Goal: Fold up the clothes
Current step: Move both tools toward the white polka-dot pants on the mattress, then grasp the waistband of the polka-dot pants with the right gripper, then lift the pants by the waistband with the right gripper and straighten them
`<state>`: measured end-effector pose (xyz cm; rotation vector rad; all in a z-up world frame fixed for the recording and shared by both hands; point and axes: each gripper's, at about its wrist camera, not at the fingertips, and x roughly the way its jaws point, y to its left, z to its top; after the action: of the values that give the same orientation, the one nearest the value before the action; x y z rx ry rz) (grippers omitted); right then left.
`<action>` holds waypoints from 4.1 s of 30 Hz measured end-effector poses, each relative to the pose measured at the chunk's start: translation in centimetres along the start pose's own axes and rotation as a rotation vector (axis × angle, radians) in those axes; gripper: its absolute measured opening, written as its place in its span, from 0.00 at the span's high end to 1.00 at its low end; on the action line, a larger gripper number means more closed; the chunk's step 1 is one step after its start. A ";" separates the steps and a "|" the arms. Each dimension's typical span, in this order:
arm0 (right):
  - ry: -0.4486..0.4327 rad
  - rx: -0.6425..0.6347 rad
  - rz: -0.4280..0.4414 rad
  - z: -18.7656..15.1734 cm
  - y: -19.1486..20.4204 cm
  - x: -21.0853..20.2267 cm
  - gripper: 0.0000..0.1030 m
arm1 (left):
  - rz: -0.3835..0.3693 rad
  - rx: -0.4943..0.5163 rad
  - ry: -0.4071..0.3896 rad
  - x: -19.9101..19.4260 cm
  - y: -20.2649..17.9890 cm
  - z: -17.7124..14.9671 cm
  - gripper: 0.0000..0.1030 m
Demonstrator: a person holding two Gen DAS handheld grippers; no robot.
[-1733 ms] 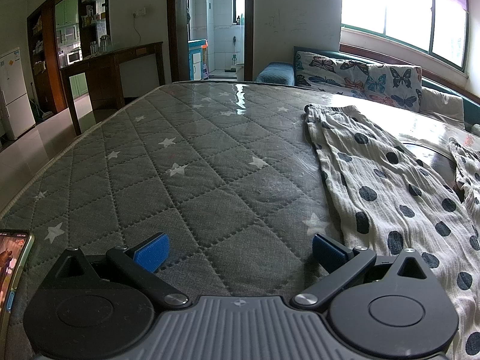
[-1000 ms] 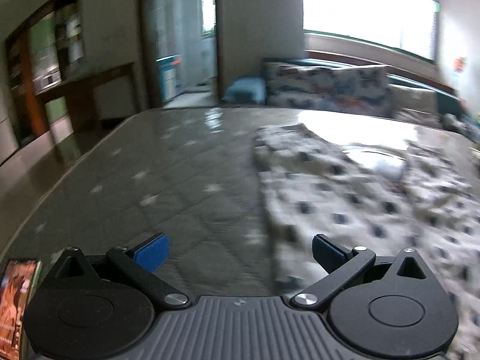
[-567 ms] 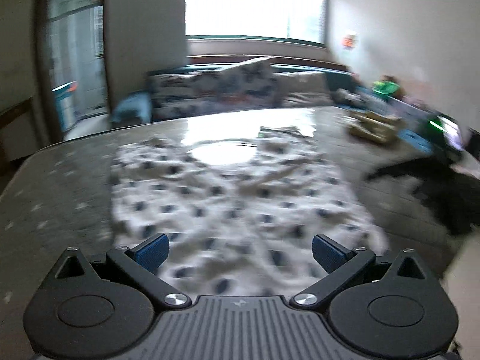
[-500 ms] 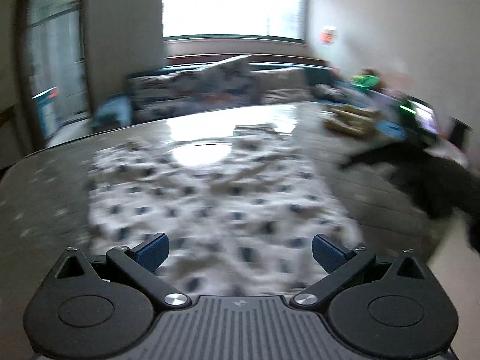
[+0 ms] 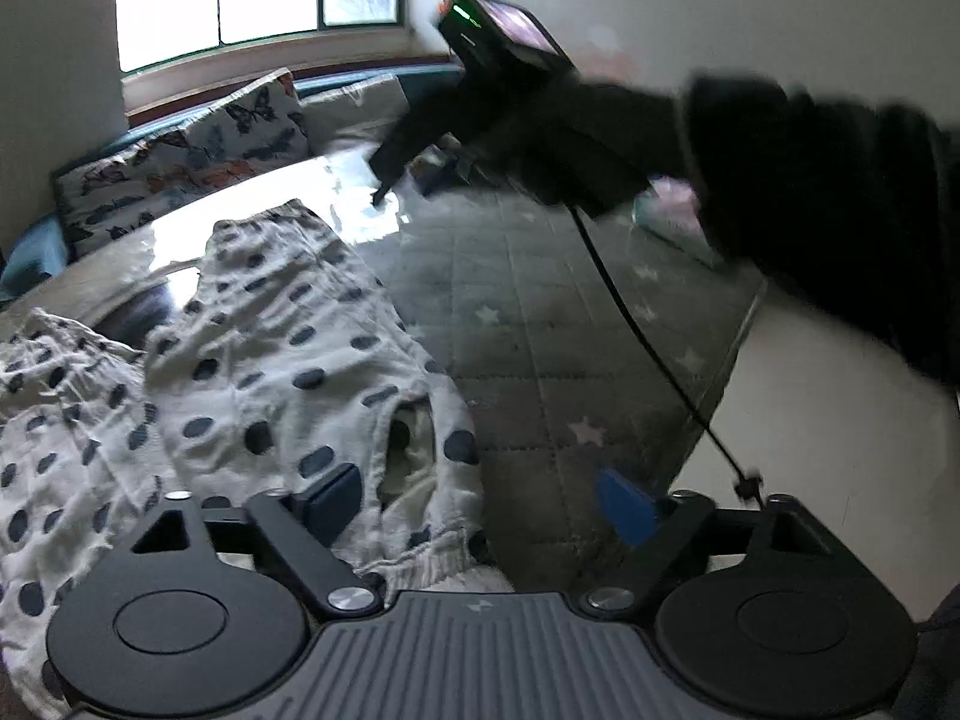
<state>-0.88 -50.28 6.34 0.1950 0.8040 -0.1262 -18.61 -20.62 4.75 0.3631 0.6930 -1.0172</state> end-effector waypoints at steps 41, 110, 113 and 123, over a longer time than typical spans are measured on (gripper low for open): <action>0.048 0.121 0.035 9.1 1.2 13.2 0.95 | -0.048 -0.055 0.092 3.5 2.7 0.2 0.89; 0.052 -0.187 0.234 12.6 33.5 13.8 0.90 | 0.164 -0.650 -0.205 -13.2 16.3 -12.7 0.94; 0.079 -0.171 0.231 11.9 32.2 14.8 0.90 | 0.177 -0.656 -0.210 -13.6 16.4 -12.8 0.94; 0.098 -0.215 0.255 10.5 33.8 18.1 0.75 | 0.199 -0.699 -0.182 -13.8 17.0 -13.6 0.94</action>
<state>25.19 -20.38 4.54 0.0993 0.8769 0.2110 -13.35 4.56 3.54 -0.2639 0.7819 -0.5599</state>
